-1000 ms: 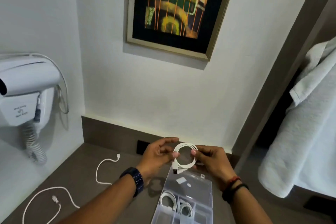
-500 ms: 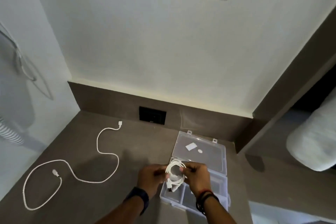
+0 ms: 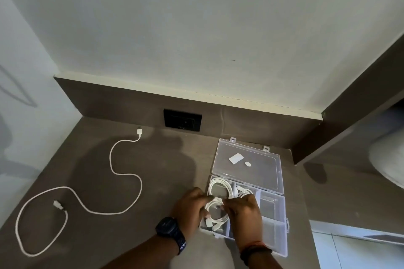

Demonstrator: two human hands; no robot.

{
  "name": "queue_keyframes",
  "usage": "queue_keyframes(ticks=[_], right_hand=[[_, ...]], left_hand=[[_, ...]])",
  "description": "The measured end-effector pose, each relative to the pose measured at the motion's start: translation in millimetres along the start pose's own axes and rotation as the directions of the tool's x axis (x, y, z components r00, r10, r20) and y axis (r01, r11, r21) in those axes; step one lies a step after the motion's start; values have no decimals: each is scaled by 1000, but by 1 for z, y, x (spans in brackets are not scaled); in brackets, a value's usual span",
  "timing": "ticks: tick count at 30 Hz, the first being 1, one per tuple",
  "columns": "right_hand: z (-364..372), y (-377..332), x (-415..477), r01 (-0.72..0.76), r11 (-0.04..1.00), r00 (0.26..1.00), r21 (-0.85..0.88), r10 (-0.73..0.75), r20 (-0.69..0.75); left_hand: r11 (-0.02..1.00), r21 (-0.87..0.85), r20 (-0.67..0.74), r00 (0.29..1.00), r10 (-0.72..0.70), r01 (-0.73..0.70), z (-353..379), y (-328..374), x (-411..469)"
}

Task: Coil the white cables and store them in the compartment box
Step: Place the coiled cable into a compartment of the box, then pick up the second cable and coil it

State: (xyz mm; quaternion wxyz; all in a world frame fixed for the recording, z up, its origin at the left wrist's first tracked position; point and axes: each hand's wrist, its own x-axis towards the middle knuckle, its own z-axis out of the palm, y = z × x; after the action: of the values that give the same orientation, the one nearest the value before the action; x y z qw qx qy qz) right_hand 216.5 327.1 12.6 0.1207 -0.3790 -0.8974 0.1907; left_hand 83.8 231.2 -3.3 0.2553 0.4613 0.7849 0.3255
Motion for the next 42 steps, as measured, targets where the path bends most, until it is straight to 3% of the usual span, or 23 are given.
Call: queue_keyframes(ticks=[6, 13, 16, 21, 26, 30, 33, 36, 39, 42], right_hand=[[0, -2, -1, 108, 969, 994, -222, -97, 57], [-3, -2, -5, 290, 888, 952, -357, -228, 206], [-5, -7, -6, 307, 868, 940, -389, -215, 263], [-10, -14, -11, 332, 828, 916, -452, -167, 366], [-8, -25, -2, 218, 890, 906, -400, -32, 421], [-4, -30, 7, 87, 917, 921, -389, 74, 381], [-3, -29, 12, 113, 899, 926, -422, 59, 373], [-5, -27, 19, 172, 856, 908, -487, 53, 415], [-14, -32, 35, 207, 815, 887, -541, 77, 455], [-23, -42, 55, 250, 785, 854, -567, 98, 512]], left_hand=[[922, 352, 127, 984, 126, -164, -1, -6, 6], [795, 514, 279, 939, 201, -323, -5, 3, 14], [741, 587, 321, 934, 157, -326, -4, 7, 13], [719, 649, 262, 960, 95, -248, 3, 14, 8], [716, 675, 261, 965, -9, -176, 6, 22, 4], [811, 577, 213, 977, -29, -102, 1, 16, 2], [951, 304, 162, 987, 8, -58, -12, 4, -3], [992, -23, -95, 988, -122, 120, -45, -12, -4], [960, -163, -394, 877, -276, 229, -91, -45, 8], [943, -178, -549, 767, -333, 282, -141, -85, 30]])
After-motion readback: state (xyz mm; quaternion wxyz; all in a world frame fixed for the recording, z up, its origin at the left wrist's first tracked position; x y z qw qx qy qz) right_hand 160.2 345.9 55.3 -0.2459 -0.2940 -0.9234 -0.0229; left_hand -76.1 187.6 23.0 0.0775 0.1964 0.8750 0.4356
